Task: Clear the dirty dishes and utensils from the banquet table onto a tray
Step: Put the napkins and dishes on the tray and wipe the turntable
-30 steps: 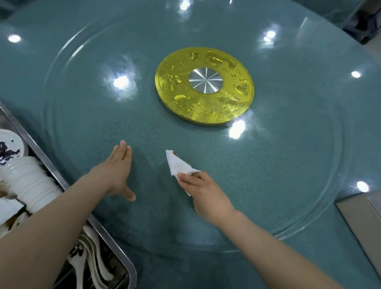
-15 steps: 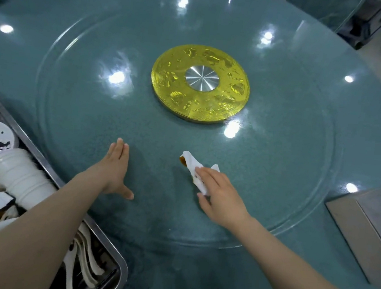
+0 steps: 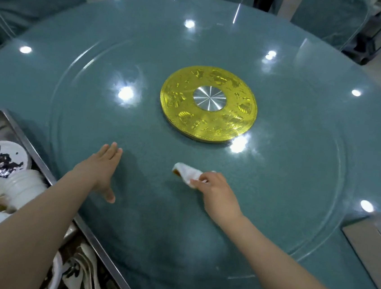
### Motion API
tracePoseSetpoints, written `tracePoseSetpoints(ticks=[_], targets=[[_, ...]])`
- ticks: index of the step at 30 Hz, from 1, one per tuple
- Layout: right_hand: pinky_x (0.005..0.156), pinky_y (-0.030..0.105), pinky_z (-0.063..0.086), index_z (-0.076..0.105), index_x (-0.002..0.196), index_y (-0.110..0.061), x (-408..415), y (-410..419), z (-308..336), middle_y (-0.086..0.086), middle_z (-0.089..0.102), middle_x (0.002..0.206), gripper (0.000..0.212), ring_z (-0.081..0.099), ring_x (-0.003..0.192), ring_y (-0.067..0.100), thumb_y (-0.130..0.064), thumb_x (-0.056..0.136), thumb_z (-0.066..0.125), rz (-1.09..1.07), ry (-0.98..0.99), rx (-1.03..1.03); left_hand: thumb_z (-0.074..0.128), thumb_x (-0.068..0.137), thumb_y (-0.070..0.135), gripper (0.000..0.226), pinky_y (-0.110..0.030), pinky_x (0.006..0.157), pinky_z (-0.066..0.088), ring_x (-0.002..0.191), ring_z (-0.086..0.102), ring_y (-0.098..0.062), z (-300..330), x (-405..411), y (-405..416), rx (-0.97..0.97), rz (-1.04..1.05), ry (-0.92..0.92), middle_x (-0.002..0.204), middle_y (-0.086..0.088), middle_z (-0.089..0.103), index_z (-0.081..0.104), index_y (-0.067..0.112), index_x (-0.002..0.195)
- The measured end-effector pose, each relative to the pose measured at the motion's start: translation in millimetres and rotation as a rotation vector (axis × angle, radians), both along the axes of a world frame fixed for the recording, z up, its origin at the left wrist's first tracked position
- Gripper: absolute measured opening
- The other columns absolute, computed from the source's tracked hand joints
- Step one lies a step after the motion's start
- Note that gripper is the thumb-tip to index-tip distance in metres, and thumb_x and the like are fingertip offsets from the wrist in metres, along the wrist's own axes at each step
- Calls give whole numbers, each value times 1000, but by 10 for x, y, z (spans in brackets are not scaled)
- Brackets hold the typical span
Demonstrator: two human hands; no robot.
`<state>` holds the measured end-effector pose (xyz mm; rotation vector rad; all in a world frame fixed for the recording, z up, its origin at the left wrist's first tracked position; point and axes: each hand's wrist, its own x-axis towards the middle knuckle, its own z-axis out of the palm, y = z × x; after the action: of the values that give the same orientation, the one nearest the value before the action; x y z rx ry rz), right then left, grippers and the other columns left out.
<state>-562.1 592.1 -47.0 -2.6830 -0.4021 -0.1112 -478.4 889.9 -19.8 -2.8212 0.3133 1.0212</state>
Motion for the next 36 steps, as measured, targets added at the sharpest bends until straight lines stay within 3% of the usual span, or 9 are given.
tracePoseSetpoints(ticks=[6,9,13,18,24,27,30,32,36], targets=[[79,31,40,69,105,-11,735,-615,-86,11,57,107,25,52,101,32,-3,87,53,-457,142,103,87,56,46,144,-43,115,27,145,-18,-27,73,186,116,98,-20,-63,147,-12,-42,-20,22,148],[76,27,39,69,111,-9,965,-573,-113,11,56,110,31,51,102,31,-1,87,50,-631,104,110,87,56,47,144,-42,117,22,146,-15,-27,72,311,186,143,-38,-77,150,-12,-37,-20,23,148],[86,27,34,67,115,-9,1080,-208,-174,12,53,117,36,44,110,33,0,86,48,-805,31,179,85,56,52,143,-38,119,10,146,-12,-27,65,482,315,209,-113,-125,155,-14,-27,-19,22,149],[90,25,26,61,120,-7,1199,157,-181,10,52,121,37,37,110,34,-3,88,44,-651,35,88,81,62,53,130,-37,119,8,147,-8,-27,83,598,495,267,-128,-214,157,-13,-20,-10,25,151],[101,26,24,63,120,-6,1005,293,-189,10,56,119,47,40,112,35,7,81,42,-354,38,-6,69,82,39,95,-37,119,9,147,-4,-26,77,590,637,273,-83,-332,159,-10,-14,5,32,152],[100,29,32,67,115,-7,758,257,-137,9,61,112,46,48,107,35,12,76,50,-72,34,1,67,86,30,90,-39,118,9,147,-2,-26,58,521,659,196,-58,-342,159,-9,-12,5,34,151],[82,37,51,72,102,-3,570,-47,-81,11,67,97,49,61,84,37,20,60,65,186,-45,-57,69,84,32,95,-41,118,12,147,2,-27,12,417,609,64,-17,-308,160,-10,-9,2,27,152],[73,39,55,73,98,-2,612,-338,-89,13,69,92,49,62,77,38,22,55,67,179,-83,-123,68,84,38,96,-42,118,13,147,6,-26,-13,359,539,-79,60,-286,160,-11,-3,3,18,153],[74,41,51,74,95,-1,845,-824,-110,19,70,92,44,61,79,43,25,63,59,-151,-94,-86,64,81,54,103,-39,119,12,147,8,-20,-81,226,365,-317,263,-202,161,-6,1,1,12,152]])
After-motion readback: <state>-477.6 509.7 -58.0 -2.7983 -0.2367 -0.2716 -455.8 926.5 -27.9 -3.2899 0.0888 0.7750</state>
